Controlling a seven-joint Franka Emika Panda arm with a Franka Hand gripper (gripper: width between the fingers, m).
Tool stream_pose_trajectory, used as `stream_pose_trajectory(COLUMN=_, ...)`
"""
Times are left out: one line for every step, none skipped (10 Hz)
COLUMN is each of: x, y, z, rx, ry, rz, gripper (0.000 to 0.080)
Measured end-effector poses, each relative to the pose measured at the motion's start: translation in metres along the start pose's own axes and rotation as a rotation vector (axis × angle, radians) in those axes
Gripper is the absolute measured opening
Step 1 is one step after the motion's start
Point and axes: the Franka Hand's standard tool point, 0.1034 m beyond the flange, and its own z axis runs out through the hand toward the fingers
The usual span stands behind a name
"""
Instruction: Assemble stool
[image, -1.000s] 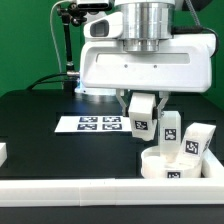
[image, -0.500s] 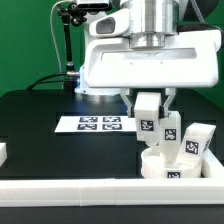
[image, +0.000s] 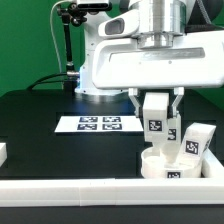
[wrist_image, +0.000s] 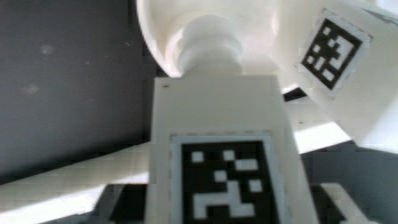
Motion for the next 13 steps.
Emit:
stream_pose_trajectory(x=0.001, y=0.001, z=0.0, rx=-0.001, ry=0.001, rz=-0.008, gripper=0.0337)
stream_pose_trajectory(x=0.006, y=0.005, z=0.002, rx=-0.005, ry=0.006, rz=-0.037, gripper=0.0337)
stream_pose_trajectory(x=0.011, y=0.009, z=0.002, rx=-0.006, ry=0.013, rz=-0.047, gripper=0.0337)
stream_pose_trajectory(x=0.011, y=0.007, z=0.002, rx=-0.003, ry=0.029, rz=-0.048, gripper=0.0337)
stream_pose_trajectory(x=0.01, y=0.007, z=0.002, rx=-0.003, ry=0.027, rz=-0.05, gripper=0.0337)
stream_pose_trajectory(x=0.014, y=0.005, z=0.001, rx=0.006, ry=0.077, rz=-0.05, gripper=0.0337)
stream_pose_trajectory(x=0.012, y=0.001, z=0.002, rx=0.019, ry=0.16, rz=-0.066, gripper=0.0337)
stream_pose_trajectory(x=0.006, y=-0.003, z=0.006, rx=0.024, ry=0.199, rz=-0.081, gripper=0.0337)
stream_pose_trajectory(x=0.005, y=-0.004, z=0.009, rx=0.027, ry=0.242, rz=-0.098, gripper=0.0337)
stream_pose_trajectory(x=0.004, y=-0.002, z=0.01, rx=0.021, ry=0.228, rz=-0.1, gripper=0.0337)
stream_pose_trajectory(x=0.004, y=-0.003, z=0.01, rx=0.021, ry=0.228, rz=-0.102, gripper=0.0337)
stream_pose_trajectory(x=0.003, y=-0.002, z=0.012, rx=0.019, ry=0.226, rz=-0.105, gripper=0.0337)
stream_pose_trajectory(x=0.002, y=-0.002, z=0.012, rx=0.019, ry=0.225, rz=-0.107, gripper=0.0337)
